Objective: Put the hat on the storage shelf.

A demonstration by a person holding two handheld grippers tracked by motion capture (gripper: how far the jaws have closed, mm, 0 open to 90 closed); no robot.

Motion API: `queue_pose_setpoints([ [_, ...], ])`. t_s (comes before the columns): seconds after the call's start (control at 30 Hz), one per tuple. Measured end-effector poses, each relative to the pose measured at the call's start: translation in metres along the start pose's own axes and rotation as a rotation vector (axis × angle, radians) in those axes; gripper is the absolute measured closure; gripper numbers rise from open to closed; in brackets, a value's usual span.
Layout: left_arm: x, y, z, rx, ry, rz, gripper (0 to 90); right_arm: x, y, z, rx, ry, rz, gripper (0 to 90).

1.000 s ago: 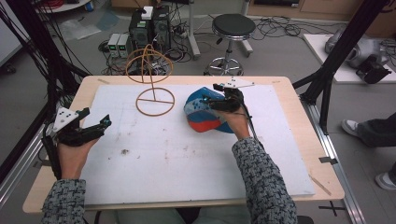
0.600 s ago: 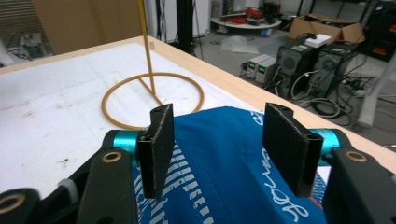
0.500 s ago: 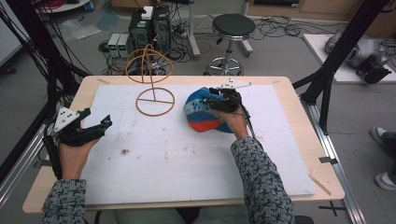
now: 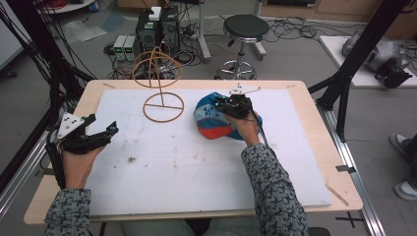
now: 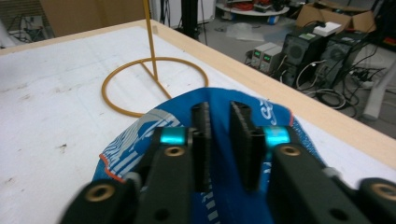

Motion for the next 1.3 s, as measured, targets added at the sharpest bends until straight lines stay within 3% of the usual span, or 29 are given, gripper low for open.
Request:
queue_pose_setpoints([
  [0.07,0.000,0.000,0.000,0.001,0.000,0.000,19.2,-0.002,0.001,0.002,0.004,0.005,-0.003,88.7],
  [0.27,0.000,0.000,0.000,0.001,-0.002,-0.001,19.2,-0.005,0.001,0.005,0.015,0.011,0.000,89.9],
  [0.43,0.000,0.000,0.000,0.001,-0.001,0.000,19.2,-0.012,0.002,0.012,0.023,0.052,-0.012,90.0],
  [0.67,0.000,0.000,0.000,0.000,-0.001,0.001,19.2,-0.027,0.003,0.024,0.021,0.143,-0.025,90.0],
  [0.7,0.000,0.000,0.000,0.000,-0.001,0.002,19.2,-0.031,0.004,0.029,0.025,0.178,-0.034,90.0],
  [0.93,0.000,0.000,0.000,0.002,-0.004,-0.001,19.2,-0.039,0.009,0.044,0.037,0.248,-0.045,90.0],
  [1.13,0.000,-0.001,0.000,0.000,-0.005,0.001,19.2,-0.046,0.013,0.054,0.050,0.270,-0.052,90.0],
  [1.23,0.000,-0.001,0.000,0.001,-0.004,0.001,19.2,-0.064,0.012,0.062,0.054,0.304,-0.021,90.0],
  [1.3,0.000,-0.001,0.000,0.001,-0.002,0.003,19.3,-0.067,0.012,0.063,0.055,0.307,-0.020,90.0],
])
Point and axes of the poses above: each handheld gripper's, and its own axes: z roughly backward along the jaws, x roughly out of its underside, y roughly to its right, the point moved 3 cm from there along -z, roughly forward along the jaws, and after that the axes turned 3 degrees about -y, right-handed, at the moved point
